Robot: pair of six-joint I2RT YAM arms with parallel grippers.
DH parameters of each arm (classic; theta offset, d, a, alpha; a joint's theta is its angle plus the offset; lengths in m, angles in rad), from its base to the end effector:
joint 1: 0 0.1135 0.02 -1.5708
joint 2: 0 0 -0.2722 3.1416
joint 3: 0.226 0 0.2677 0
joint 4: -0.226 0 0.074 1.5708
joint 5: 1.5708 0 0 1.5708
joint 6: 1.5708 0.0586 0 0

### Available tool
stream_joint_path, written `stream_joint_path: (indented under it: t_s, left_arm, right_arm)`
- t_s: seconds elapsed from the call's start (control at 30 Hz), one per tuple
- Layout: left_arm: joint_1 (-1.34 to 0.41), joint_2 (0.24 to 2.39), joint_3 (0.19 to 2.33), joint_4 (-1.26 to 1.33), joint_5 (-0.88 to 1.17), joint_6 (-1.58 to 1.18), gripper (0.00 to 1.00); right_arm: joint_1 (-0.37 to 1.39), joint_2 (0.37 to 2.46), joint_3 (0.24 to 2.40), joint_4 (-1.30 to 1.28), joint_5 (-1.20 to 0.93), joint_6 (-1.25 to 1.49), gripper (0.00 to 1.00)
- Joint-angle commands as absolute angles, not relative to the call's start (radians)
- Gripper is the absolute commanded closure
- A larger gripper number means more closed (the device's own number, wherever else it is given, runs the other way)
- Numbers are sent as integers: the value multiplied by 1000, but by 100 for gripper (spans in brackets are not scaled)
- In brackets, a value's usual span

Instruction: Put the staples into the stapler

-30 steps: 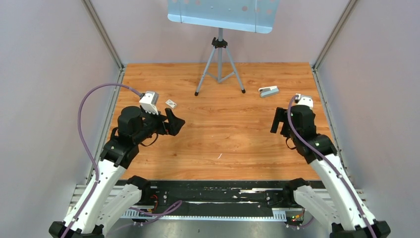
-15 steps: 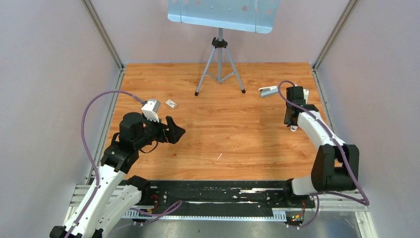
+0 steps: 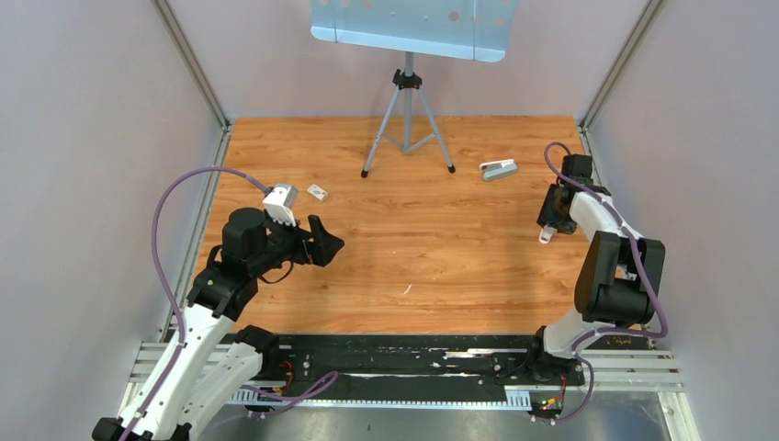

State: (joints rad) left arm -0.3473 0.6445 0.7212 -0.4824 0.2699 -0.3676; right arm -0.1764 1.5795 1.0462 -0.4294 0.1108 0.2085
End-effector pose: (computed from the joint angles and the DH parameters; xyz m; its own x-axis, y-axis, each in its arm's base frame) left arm 0.1619 -0.0752 0.3053 -0.5470 -0.1704 -0.8196 0.3877 0.8162 -0.4284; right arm 0.3465 -0.0683 0.1962 -0.7415 0.3412 -0.5777 0.3987 0.9166 0.0295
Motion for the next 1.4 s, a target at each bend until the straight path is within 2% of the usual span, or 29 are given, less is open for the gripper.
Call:
stream_joint_path:
  t_s: [0.0, 0.3, 0.6, 0.83, 1.1, 1.37]
  left_arm:
    - [-342, 652, 719, -493, 279, -364, 0]
    - [-342, 660, 720, -492, 274, -361, 0]
    - [-342, 663, 721, -484, 265, -354, 3]
    - [-342, 668, 721, -475, 227, -365, 4]
    - [-342, 701, 719, -445, 275, -432, 13]
    - [-344, 764, 668, -308, 416, -584, 23]
  right_arm:
    - [-207, 1615, 1077, -434, 37, 199, 54]
    - [-222, 1655, 1078, -444, 38, 195, 58]
    - [-216, 1598, 1060, -460, -35, 201, 82]
    - [-171, 1449, 976, -463, -199, 237, 84]
    - [-10, 1236, 869, -448, -378, 335, 87]
    - [333, 1025, 786, -375, -371, 546, 88]
